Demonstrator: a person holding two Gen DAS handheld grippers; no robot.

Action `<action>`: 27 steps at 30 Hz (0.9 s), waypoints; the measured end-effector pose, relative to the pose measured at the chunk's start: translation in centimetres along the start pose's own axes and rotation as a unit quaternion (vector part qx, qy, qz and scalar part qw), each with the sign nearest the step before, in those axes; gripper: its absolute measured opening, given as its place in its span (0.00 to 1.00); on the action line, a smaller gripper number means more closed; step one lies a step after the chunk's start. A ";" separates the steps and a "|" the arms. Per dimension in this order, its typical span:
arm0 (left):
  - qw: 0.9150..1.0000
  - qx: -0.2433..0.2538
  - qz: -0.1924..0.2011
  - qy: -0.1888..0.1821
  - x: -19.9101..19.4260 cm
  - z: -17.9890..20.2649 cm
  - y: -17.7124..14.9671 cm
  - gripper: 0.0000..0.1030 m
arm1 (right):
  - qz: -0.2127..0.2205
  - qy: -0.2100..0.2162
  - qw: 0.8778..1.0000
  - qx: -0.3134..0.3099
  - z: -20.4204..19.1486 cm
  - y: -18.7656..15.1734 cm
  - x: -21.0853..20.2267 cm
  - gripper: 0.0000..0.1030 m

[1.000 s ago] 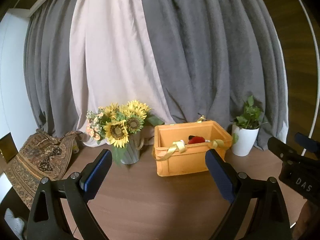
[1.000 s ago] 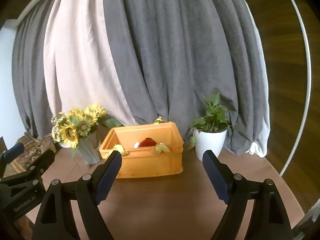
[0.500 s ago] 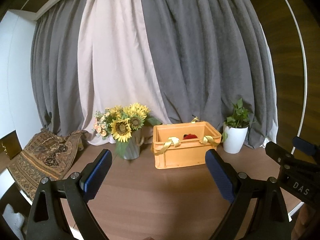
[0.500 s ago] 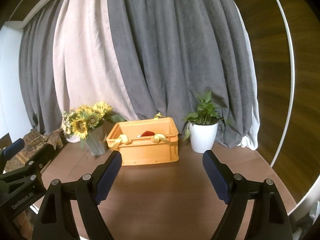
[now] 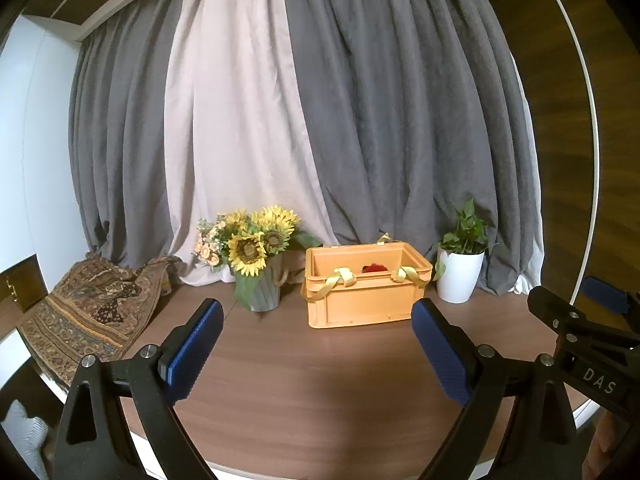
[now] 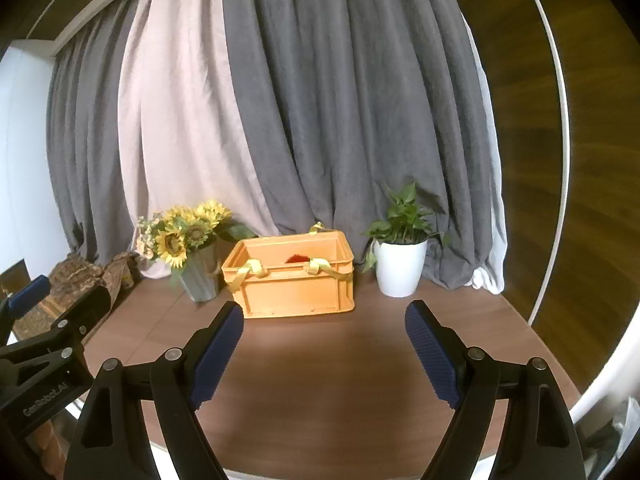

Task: Organize soft objects

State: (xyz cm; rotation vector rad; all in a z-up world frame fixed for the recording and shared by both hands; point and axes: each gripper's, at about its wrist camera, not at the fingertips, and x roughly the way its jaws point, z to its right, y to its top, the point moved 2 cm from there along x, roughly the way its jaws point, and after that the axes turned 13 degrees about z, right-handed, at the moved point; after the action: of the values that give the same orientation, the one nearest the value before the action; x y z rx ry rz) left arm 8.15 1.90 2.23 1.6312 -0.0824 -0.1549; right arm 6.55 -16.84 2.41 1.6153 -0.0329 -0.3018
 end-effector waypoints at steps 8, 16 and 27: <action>1.000 0.001 0.001 -0.001 -0.8 0.0 0.0 0.94 | 0.002 0.001 1.000 0.002 0.1 -0.1 -0.9 0.82; 1.000 0.001 0.004 -0.002 -1.5 0.3 0.2 0.94 | 0.005 0.000 1.000 0.001 0.0 -0.1 -1.6 0.82; 1.000 0.000 0.007 -0.005 -1.7 0.7 0.6 0.95 | 0.007 -0.001 1.000 0.001 -0.2 0.0 -1.9 0.82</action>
State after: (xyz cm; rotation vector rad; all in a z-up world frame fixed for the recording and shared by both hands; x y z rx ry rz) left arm 6.44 1.43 2.89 1.6298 -0.1003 -0.1519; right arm 4.76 -16.31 2.78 1.6167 -0.0466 -0.2934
